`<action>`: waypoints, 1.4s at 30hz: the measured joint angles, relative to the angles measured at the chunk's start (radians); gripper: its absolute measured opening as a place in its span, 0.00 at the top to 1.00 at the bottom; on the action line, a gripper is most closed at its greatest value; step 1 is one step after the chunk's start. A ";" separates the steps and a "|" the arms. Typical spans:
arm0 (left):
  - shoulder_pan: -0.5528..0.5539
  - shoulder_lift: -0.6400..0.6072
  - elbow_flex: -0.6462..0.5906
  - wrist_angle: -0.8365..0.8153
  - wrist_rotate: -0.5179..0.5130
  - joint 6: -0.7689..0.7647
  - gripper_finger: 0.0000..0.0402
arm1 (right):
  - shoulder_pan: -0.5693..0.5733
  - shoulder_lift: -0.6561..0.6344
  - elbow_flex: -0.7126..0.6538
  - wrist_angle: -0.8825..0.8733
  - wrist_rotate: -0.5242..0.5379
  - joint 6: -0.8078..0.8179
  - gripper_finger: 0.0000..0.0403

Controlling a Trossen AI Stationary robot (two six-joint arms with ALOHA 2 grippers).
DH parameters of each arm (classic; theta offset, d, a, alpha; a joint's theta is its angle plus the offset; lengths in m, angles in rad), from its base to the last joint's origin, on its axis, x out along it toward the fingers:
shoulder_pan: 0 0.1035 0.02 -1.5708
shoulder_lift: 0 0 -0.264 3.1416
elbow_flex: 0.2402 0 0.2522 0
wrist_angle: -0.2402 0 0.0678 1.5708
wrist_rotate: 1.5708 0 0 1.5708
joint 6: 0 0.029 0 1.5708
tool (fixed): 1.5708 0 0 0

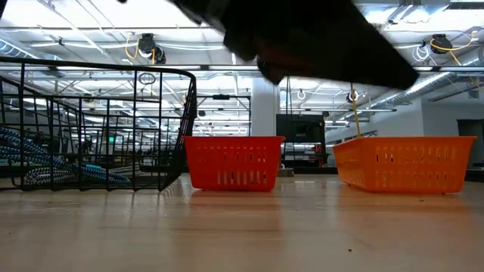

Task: Pick and place items into bin
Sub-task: Put the white card reader box into the orange basket

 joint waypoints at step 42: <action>0.051 0.238 0.320 -0.153 0.142 -0.047 0.99 | -0.045 0.001 0.000 -0.102 -0.102 0.100 0.57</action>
